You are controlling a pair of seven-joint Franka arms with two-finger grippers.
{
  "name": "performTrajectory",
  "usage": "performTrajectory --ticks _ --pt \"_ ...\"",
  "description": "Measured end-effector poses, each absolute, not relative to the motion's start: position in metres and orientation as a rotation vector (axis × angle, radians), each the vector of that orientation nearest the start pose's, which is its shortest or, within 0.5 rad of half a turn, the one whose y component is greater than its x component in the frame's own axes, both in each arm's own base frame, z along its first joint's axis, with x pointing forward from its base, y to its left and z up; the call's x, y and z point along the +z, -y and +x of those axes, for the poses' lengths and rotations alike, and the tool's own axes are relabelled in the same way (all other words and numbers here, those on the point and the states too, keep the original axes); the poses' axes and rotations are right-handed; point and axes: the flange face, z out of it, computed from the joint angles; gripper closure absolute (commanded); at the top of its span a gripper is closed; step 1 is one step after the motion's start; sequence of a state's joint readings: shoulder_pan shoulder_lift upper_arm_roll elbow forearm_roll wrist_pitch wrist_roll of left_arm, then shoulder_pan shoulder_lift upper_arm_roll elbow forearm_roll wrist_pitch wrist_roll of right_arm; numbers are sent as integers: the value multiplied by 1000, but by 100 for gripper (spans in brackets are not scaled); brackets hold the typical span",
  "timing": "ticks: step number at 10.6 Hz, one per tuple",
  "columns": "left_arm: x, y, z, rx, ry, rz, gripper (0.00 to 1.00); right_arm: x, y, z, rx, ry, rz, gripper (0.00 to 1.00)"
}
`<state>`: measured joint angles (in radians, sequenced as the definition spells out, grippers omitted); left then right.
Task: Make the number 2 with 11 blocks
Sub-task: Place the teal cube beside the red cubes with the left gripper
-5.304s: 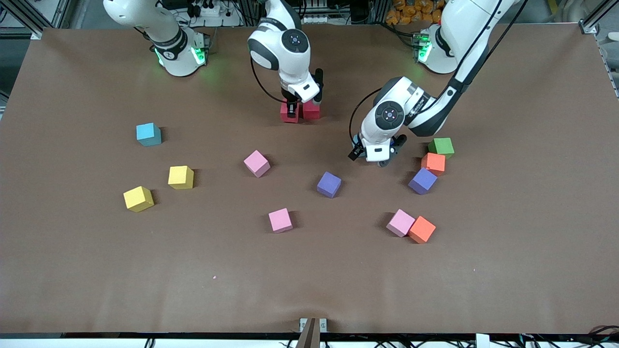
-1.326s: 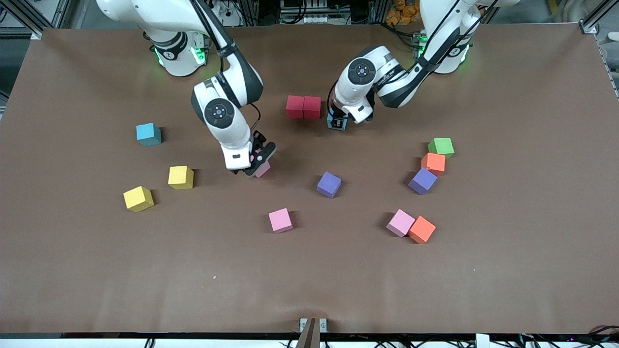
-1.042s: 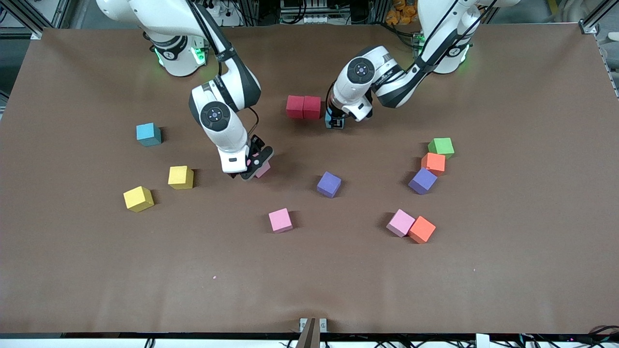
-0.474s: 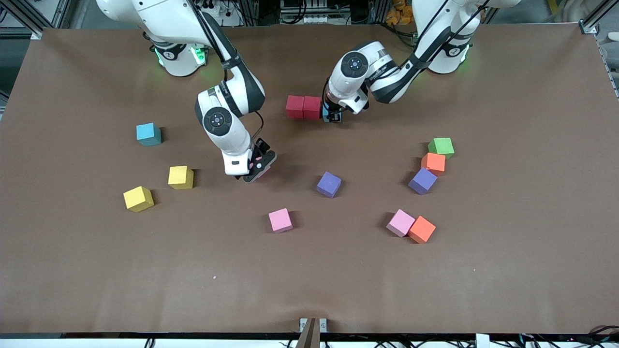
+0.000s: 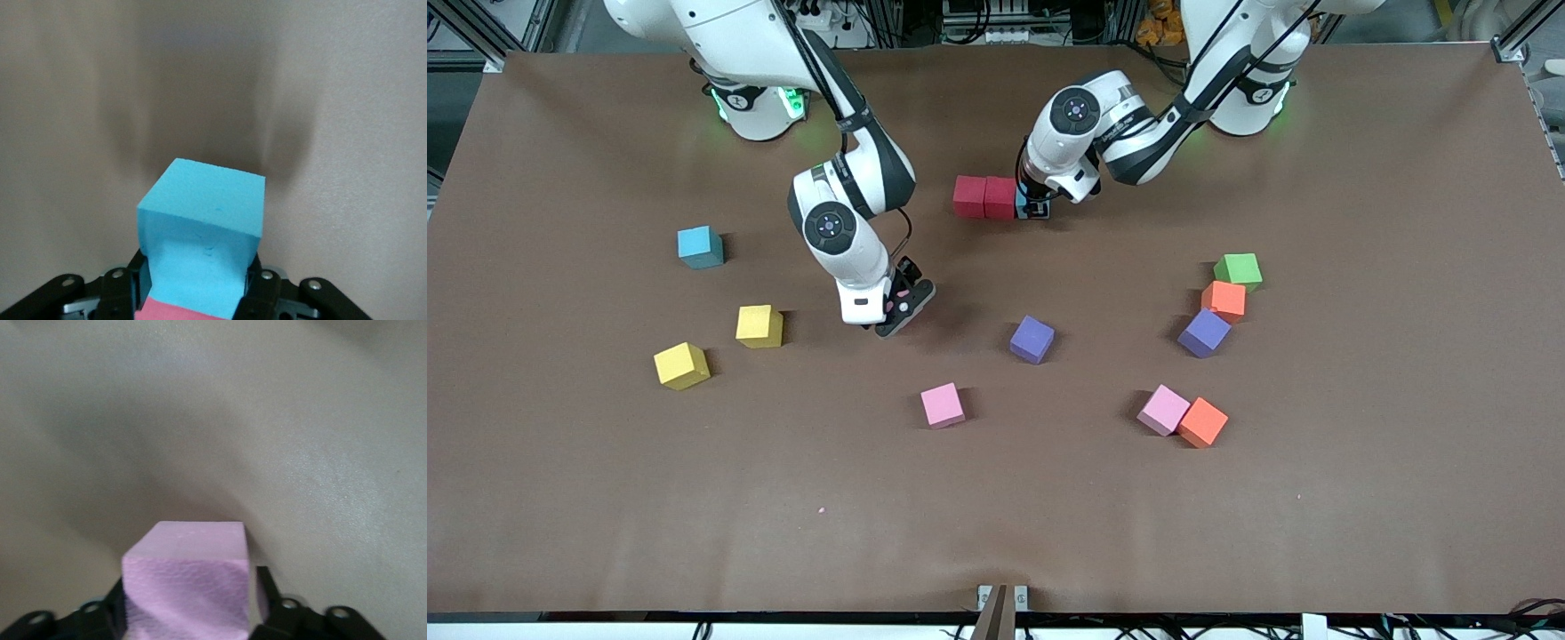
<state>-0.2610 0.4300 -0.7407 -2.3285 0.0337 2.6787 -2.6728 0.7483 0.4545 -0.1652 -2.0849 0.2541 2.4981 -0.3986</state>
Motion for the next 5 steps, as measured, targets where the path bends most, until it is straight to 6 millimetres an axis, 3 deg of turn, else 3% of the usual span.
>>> performTrajectory --ticks 2,3,4,5 --pt "206 450 269 -428 -2352 2088 73 205 -320 488 54 1172 -2834 71" --pt "206 450 269 -429 -2350 2087 47 206 -321 489 59 1146 -2844 71" --pt "206 450 269 -429 -2349 2087 0 210 -324 490 65 1107 -2856 71" --pt "206 450 269 -429 -2348 2086 0 217 -331 493 86 1074 -2863 71"
